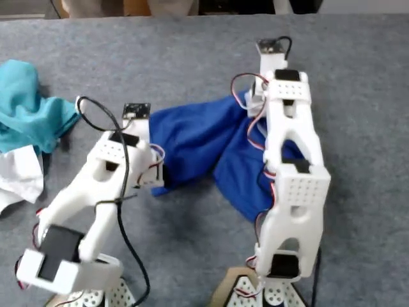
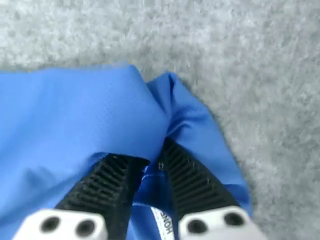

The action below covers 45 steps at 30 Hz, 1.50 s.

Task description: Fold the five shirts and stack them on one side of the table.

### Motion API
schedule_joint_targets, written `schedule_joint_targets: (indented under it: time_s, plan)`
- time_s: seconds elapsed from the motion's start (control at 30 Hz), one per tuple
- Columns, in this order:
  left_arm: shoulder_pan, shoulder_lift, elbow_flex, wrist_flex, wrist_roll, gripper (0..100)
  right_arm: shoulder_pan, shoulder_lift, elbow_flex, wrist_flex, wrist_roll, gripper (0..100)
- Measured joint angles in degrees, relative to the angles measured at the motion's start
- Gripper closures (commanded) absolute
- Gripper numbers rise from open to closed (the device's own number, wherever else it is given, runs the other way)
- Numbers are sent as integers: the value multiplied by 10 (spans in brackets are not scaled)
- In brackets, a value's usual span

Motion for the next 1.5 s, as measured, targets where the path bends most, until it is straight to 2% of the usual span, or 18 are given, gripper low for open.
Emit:
schedule_joint_targets:
  time_s: [0.1, 0.3, 0.47, 0.57, 0.7, 0.87, 1.07, 1.17, 1.33, 1.5]
  plan:
    - [0, 42, -2, -28, 2, 769, 1, 3, -1, -11, -2, 990]
    - [7, 103, -54, -33, 4, 988, 1, 17, -5, -19, -2, 990]
    - [11, 125, -84, -36, 4, 981, 1, 17, -5, -18, -2, 990]
    - [11, 127, -98, -25, 4, 981, 1, 17, -33, 29, 18, 990]
    - [-14, 130, -167, 69, 4, 981, 2, 10, -91, 113, 34, 990]
    - [-78, 130, -317, 171, -4, 981, 5, -31, -170, 206, 39, 990]
    - [-131, 130, -500, 257, -33, 981, 2, -88, -250, 308, 77, 982]
    - [-146, 130, -582, 306, -35, 981, -13, -116, -256, 336, 109, 905]
    - [-171, 130, -722, 385, -35, 982, -17, -192, -200, 337, 120, 731]
    - [-200, 125, -807, 402, -35, 982, -18, -294, -100, 337, 121, 688]
